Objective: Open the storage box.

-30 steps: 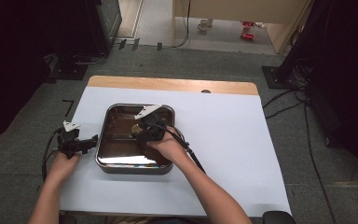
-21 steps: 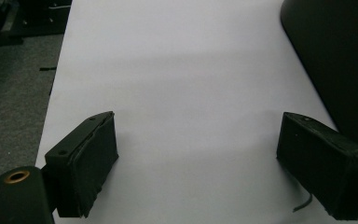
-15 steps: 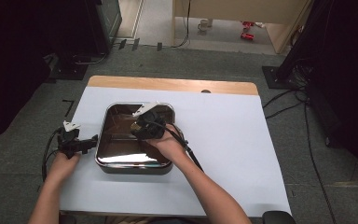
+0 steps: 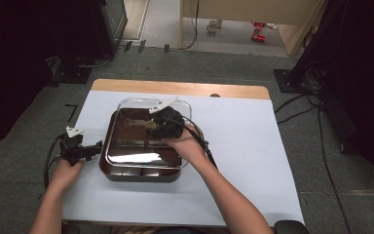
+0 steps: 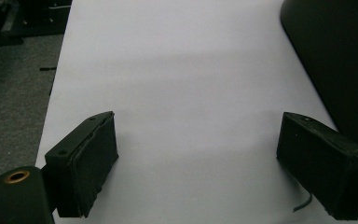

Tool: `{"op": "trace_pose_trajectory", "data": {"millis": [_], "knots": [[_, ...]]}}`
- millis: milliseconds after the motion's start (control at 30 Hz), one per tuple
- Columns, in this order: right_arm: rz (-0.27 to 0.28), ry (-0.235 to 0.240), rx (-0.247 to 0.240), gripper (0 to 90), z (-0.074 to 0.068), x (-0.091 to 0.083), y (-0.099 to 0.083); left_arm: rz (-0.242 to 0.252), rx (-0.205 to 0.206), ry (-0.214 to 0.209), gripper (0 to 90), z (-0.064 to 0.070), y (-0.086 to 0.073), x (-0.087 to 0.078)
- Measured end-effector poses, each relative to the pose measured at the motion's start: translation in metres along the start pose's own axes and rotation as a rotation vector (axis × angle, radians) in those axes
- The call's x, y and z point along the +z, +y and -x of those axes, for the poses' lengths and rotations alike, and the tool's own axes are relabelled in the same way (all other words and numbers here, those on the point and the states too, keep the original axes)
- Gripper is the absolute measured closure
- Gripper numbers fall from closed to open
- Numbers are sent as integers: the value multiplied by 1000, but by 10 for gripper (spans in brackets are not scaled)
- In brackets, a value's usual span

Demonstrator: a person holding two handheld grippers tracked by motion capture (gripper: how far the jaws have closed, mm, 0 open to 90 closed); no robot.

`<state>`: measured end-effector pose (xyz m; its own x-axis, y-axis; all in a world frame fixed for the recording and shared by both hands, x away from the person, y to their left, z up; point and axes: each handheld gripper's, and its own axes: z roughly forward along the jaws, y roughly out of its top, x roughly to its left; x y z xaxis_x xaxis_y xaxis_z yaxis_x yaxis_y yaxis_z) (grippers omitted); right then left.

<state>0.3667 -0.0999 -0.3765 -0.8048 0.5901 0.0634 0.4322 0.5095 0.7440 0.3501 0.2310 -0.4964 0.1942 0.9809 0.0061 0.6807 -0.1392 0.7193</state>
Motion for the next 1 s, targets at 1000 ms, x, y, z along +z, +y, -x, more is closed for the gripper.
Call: {"op": "trace_pose_trajectory", "data": {"millis": [1000], "knots": [[-13, -186, 129, 588, 90, -73, -68, 0, 0, 0, 121, 0, 0, 0]]}}
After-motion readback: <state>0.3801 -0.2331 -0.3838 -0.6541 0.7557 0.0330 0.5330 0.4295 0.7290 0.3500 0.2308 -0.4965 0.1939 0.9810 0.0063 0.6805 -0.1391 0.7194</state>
